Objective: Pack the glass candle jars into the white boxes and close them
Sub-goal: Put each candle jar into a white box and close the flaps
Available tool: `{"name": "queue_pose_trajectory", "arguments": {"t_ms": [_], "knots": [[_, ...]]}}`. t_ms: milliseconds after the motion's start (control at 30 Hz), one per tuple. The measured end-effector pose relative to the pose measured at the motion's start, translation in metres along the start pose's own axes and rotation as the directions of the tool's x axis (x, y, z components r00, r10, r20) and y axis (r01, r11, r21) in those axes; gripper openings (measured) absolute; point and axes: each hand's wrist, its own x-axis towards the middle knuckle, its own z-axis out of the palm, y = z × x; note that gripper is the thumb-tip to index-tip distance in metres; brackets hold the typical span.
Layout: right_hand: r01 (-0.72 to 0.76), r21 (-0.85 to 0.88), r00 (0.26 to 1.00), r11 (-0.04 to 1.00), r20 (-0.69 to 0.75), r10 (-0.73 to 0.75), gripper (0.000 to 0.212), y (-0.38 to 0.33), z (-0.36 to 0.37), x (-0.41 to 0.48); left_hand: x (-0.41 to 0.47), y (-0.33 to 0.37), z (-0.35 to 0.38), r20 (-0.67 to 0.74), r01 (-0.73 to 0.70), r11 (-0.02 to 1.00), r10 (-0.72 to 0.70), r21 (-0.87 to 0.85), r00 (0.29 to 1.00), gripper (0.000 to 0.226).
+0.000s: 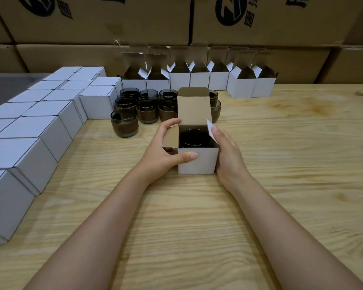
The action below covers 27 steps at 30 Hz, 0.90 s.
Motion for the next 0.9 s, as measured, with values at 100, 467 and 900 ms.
{"name": "queue_pose_trajectory", "arguments": {"t_ms": [100,467,900], "knots": [[-0.002,-0.02,0.999,1.0,0.034,0.003,0.028,-0.002,-0.004,0.004,0.0,0.0,0.001,-0.001,0.01,1.0,-0.01,-0.025,1.0,0.096],[0.04,-0.089,0.994,0.995,0.107,-0.03,0.025,-0.004,-0.009,0.007,-0.001,0.005,0.004,0.019,0.025,1.0,-0.025,-0.001,0.999,0.062],[0.137,0.027,0.968,0.99,0.208,-0.14,0.035,-0.007,-0.011,0.006,-0.001,0.008,0.004,0.023,0.054,0.997,-0.053,-0.049,0.998,0.059]]}}
